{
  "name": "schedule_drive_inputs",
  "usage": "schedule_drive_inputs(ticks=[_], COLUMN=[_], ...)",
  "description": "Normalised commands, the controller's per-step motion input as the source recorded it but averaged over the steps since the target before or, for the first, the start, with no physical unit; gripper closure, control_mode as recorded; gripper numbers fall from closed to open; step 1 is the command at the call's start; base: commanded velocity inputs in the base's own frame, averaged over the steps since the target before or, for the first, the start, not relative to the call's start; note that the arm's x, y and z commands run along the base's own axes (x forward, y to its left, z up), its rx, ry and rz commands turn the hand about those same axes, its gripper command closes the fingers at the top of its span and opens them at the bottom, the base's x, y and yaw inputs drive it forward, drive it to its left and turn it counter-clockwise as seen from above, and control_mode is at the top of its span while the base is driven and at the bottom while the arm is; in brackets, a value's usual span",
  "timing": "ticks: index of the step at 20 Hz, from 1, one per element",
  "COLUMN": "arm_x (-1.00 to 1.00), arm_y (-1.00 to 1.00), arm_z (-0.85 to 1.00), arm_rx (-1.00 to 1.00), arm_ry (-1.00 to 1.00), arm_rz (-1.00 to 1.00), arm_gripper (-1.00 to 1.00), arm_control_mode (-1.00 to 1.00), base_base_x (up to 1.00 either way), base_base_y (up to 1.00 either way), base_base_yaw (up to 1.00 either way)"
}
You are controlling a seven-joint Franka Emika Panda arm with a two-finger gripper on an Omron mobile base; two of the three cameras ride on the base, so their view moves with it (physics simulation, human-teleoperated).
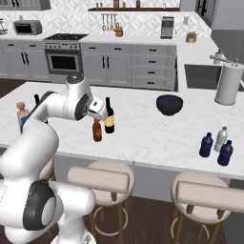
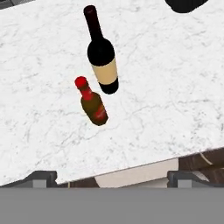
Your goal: Move the plastic bottles in the middle to the plastics group, and the glass bottles in the middle to the glass group.
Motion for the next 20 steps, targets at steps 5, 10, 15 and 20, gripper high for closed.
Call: schedule_drive_inputs(ticks=[5, 10, 15, 20], arm_x=[0.59, 0.48, 0.26, 0.06], arm_y=[0.51, 0.26, 0.04, 0.00], arm_z=[0.00, -0.04, -0.22, -0.23], arm_rx=[-0.02, -0.04, -0.22, -0.13], arm_ry=[0.03, -0.03, -0.01, 0.00], arm_rz=[0.21, 0.17, 0.02, 0.00], arm_gripper=[-1.00, -1.00, -1.00, -1.00], arm_control_mode=[-1.00, -1.00, -1.00, -1.00], base_base_x=[0.00, 0.00, 0.00, 0.00], base_base_y=[0.00, 0.00, 0.00, 0.00], base_base_yaw=[0.00, 0.00, 0.00, 0.00])
